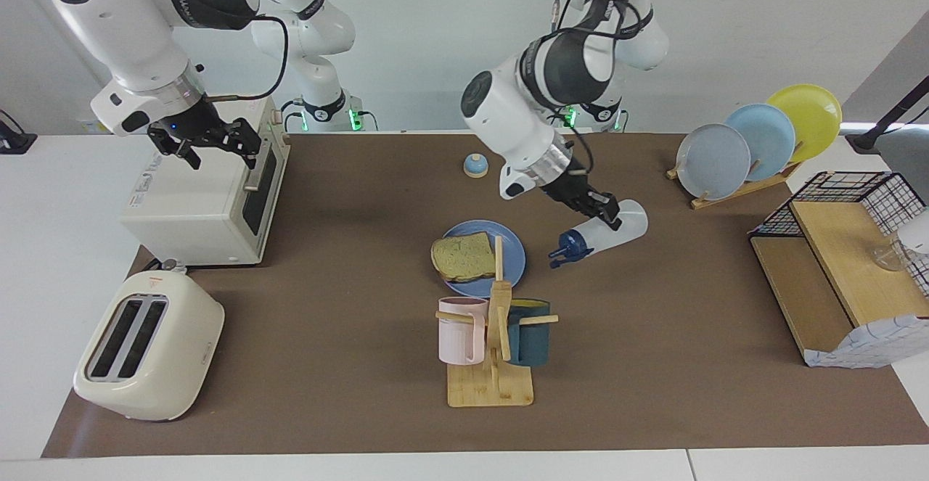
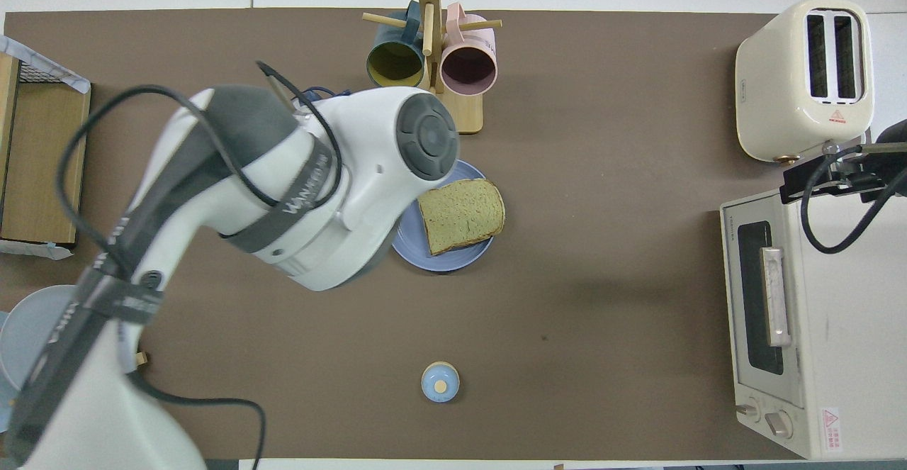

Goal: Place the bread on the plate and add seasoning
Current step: 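Carry the bottle back beside the mug rack with the left gripper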

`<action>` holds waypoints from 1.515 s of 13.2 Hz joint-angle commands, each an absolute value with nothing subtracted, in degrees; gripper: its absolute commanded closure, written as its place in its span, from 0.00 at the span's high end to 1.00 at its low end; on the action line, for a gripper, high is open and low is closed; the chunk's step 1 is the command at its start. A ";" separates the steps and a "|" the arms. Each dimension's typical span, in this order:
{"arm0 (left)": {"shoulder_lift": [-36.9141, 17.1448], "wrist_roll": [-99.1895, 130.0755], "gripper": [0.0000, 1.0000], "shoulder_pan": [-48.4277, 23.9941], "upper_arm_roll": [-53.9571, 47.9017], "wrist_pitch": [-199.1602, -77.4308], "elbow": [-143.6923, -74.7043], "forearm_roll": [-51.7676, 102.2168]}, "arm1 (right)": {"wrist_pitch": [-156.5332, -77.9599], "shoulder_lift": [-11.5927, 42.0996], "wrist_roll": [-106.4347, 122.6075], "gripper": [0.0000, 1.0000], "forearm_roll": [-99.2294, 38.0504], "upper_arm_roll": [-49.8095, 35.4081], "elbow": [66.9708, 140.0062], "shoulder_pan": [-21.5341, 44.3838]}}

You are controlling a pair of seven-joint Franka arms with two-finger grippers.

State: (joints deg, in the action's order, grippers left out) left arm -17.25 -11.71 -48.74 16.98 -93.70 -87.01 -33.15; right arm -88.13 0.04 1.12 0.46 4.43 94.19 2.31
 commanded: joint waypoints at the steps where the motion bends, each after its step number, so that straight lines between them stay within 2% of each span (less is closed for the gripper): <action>1: -12.49 -7.40 0.00 -44.14 16.26 -100.79 -90.97 -26.83 | -88.42 -0.62 2.20 1.00 0.79 4.13 94.75 1.76; 6: -9.94 3.48 0.00 -38.15 16.26 -117.38 -95.44 -19.61 | -88.42 -0.62 2.20 1.00 0.79 4.13 94.75 1.76; 13: -6.77 25.47 0.00 -32.44 16.26 -154.29 -112.39 -19.51 | -88.42 -0.62 2.11 1.00 0.79 4.13 94.75 1.76; 16: -7.99 28.73 0.00 -30.50 16.26 -165.37 -115.39 -19.51 | -88.42 -0.62 2.20 1.00 0.79 4.13 94.75 1.76; 18: -12.20 31.71 0.00 -29.10 16.35 -173.46 -115.40 -19.51 | -88.42 -0.62 2.20 1.00 0.79 4.13 94.75 1.76; 20: -14.05 31.73 0.00 -27.95 16.35 -176.65 -115.05 -19.60 | -88.42 -0.62 2.20 1.00 0.79 4.13 94.75 1.76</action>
